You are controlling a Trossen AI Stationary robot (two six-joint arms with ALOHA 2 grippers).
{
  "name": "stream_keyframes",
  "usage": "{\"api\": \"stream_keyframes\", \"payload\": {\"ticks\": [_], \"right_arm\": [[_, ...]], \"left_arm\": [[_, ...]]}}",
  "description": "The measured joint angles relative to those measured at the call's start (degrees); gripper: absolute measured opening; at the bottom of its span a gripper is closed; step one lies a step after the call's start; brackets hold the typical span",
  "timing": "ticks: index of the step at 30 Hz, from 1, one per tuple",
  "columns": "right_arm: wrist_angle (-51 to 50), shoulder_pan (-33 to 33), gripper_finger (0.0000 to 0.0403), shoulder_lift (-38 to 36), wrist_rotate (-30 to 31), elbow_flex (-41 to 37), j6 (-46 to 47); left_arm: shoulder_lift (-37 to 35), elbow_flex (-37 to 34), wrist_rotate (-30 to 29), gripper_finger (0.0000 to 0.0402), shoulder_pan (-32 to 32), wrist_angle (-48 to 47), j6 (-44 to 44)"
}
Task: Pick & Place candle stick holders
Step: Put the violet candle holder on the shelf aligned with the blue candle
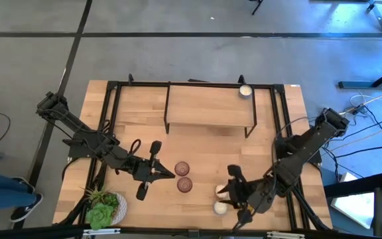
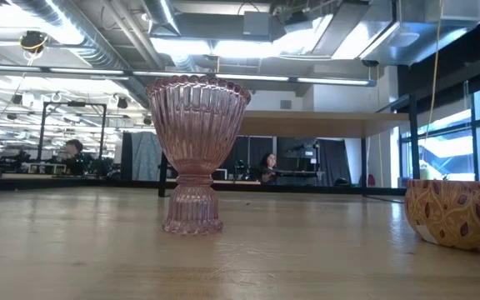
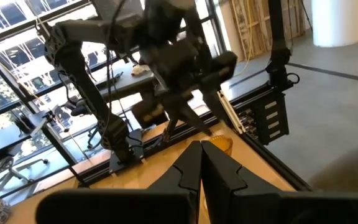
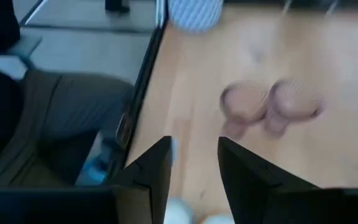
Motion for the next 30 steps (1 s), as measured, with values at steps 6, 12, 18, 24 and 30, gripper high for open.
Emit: {"api": "stream_keyframes", "payload": {"ticks": [6,12,18,24,30], "right_arm": [[0.8,0.1,0.0133,4.0,-11.8,0.0,5.4],[-0.2,-0.2,0.0133,7.6,-18.7,0.0,10.8],[-2.5,-0.2,0.0133,11.9,-25.4,0.0,10.1],[-2.2,-0.4,0.0133,16.2,-27.4,0.0,8.5],[-1.3,-1.4,0.0133,18.3,-26.3,0.0,4.5]], "left_arm": [[0.0,0.0,0.0,0.0004,0.0,0.0,0.4],[0.0,0.0,0.8,0.0004,0.0,0.0,0.4],[0.0,0.0,0.8,0.0004,0.0,0.0,0.2],[0.0,0.0,0.8,0.0004,0.0,0.0,0.2],[0.0,0.0,0.8,0.0004,0.0,0.0,-0.1]]}}
